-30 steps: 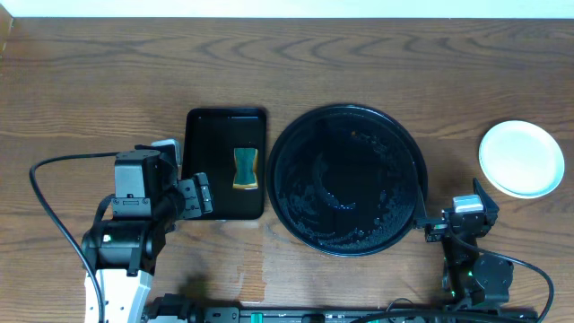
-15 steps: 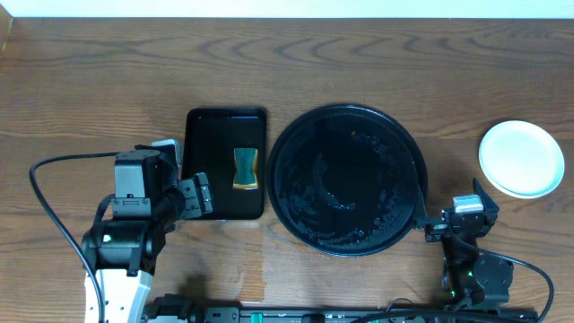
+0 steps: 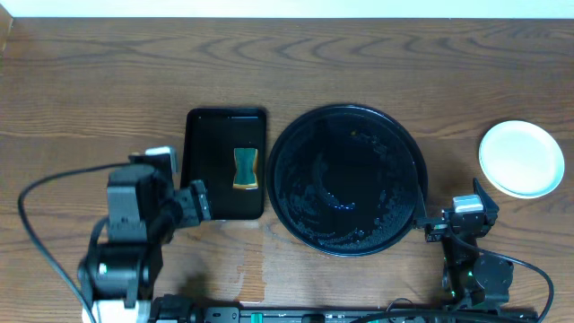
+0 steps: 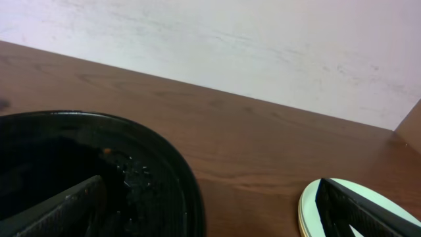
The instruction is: Clean dirty plates on tray and stack at the side
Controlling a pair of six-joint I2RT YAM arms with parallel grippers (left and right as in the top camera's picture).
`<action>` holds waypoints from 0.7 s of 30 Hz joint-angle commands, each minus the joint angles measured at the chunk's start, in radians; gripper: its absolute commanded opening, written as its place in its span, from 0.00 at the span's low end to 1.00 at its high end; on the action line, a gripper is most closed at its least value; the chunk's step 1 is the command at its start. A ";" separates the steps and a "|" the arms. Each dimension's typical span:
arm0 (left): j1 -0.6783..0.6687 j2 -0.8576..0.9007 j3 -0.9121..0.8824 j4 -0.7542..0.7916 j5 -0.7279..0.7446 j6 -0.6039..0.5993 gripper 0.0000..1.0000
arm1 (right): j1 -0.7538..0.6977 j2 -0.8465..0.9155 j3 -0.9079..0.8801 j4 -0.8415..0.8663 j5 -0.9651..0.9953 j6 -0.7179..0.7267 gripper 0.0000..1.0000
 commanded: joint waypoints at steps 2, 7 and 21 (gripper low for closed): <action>0.002 -0.112 -0.114 0.065 -0.021 0.019 0.85 | -0.004 -0.004 -0.001 -0.004 -0.012 -0.007 0.99; 0.002 -0.267 -0.290 0.253 -0.021 0.011 0.85 | -0.004 -0.004 -0.001 -0.004 -0.012 -0.006 0.99; 0.002 -0.611 -0.705 0.815 -0.021 -0.010 0.85 | -0.004 -0.004 -0.001 -0.004 -0.012 -0.007 0.99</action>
